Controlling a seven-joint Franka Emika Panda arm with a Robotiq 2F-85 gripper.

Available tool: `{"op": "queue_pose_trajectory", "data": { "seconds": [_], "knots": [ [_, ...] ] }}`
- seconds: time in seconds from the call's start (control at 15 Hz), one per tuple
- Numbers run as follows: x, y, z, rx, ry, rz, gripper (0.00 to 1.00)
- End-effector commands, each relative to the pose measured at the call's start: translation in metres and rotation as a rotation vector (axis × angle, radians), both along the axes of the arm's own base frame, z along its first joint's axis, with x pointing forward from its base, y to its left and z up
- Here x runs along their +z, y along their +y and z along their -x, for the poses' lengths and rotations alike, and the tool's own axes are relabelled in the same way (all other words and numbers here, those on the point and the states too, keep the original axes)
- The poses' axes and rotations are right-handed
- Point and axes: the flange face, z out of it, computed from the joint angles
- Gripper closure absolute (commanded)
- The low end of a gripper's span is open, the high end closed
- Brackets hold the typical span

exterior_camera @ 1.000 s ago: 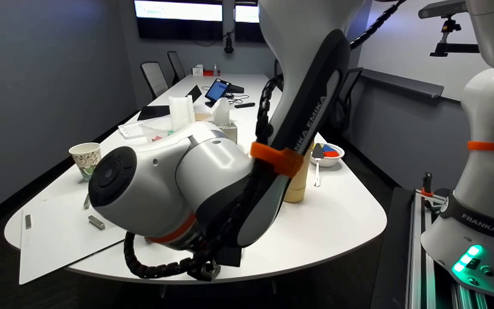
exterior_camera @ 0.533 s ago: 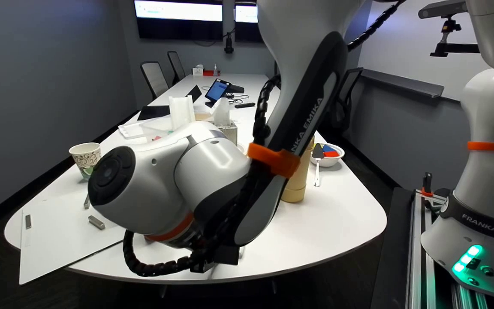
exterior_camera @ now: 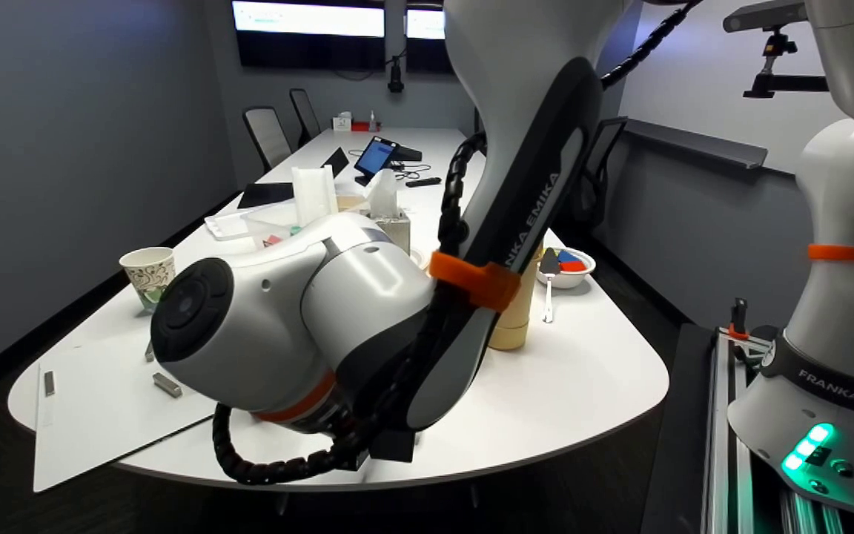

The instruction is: Unfold the napkin

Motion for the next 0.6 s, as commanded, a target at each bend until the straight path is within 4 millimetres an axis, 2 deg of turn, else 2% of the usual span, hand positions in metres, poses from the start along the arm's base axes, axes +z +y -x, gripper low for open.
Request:
{"op": "queue_pose_trajectory", "data": {
  "seconds": [0.0, 0.27, 0.53],
  "knots": [
    [0.005, 0.005, 0.006, -0.029, -0.036, 0.039, 1.0],
    [0.006, 0.011, 0.024, -0.119, -0.104, 0.078, 1.0],
    [0.007, 0.017, 0.034, -0.214, -0.206, 0.083, 1.0]
  ]
}}
